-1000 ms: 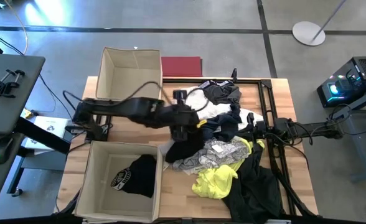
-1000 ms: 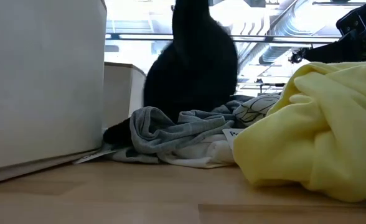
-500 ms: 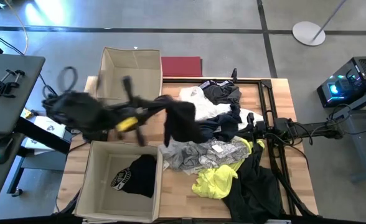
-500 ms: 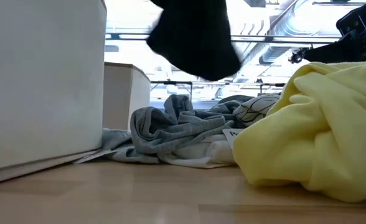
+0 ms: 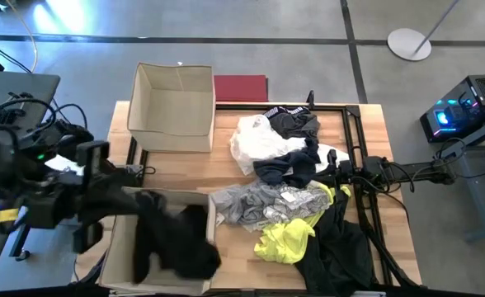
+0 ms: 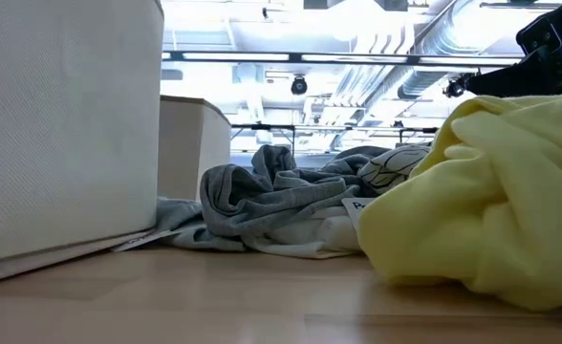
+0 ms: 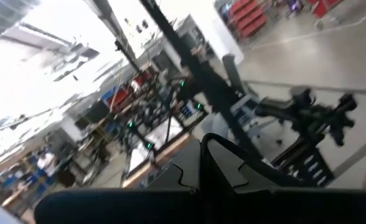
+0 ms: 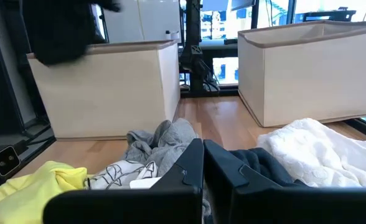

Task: Sort clothes
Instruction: Put the black boxer into the bottom laundry organizer

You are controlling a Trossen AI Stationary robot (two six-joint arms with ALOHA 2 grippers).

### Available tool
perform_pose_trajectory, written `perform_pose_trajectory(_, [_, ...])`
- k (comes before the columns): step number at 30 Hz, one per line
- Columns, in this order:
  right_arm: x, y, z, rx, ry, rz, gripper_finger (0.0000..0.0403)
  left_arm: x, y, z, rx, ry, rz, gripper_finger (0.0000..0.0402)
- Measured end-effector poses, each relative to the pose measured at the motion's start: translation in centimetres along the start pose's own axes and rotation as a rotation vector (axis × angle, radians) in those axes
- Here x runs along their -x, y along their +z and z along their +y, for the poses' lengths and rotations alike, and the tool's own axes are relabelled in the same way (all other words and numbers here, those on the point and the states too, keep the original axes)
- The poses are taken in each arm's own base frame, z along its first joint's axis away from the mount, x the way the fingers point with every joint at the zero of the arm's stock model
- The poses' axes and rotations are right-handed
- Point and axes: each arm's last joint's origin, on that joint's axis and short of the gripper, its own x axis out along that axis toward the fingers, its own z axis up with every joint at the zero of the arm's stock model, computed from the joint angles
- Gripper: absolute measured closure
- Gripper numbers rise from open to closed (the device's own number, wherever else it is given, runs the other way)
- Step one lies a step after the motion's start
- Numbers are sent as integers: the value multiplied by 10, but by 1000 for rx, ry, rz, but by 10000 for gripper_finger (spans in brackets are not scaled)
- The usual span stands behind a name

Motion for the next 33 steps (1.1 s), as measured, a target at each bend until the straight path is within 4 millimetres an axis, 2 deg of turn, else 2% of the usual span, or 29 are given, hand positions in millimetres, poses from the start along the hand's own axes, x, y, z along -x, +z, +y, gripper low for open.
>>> perform_pose_trajectory(3, [0, 0, 0, 0, 0, 0, 402, 4, 4, -9, 13, -15, 4, 401])
perform_pose_trajectory(7, [0, 0, 0, 0, 0, 0, 402, 6, -1, -32, 49, -15, 125, 401])
perform_pose_trajectory(12, [0, 0, 0, 0, 0, 0, 402, 7, -21, -67, 104, -45, 323, 401])
perform_pose_trajectory(16, [0, 0, 0, 0, 0, 0, 402, 9, -42, -93, 39, 3, 483, 401])
perform_pose_trajectory(19, [0, 0, 0, 0, 0, 0, 402, 7, -53, -99, 134, 77, 532, 401])
perform_pose_trajectory(22, [0, 0, 0, 0, 1, 0, 402, 5, -68, -98, 59, 152, 556, 401])
perform_pose_trajectory(25, [0, 0, 0, 0, 1, 0, 402, 1, -93, -87, 65, 218, 615, 401])
perform_pose_trajectory(28, [0, 0, 0, 0, 1, 1, 402, -1, -125, -76, 156, 242, 734, 401])
perform_pose_trajectory(33, [0, 0, 0, 0, 1, 1, 402, 0, -170, -85, 421, 117, 1006, 401])
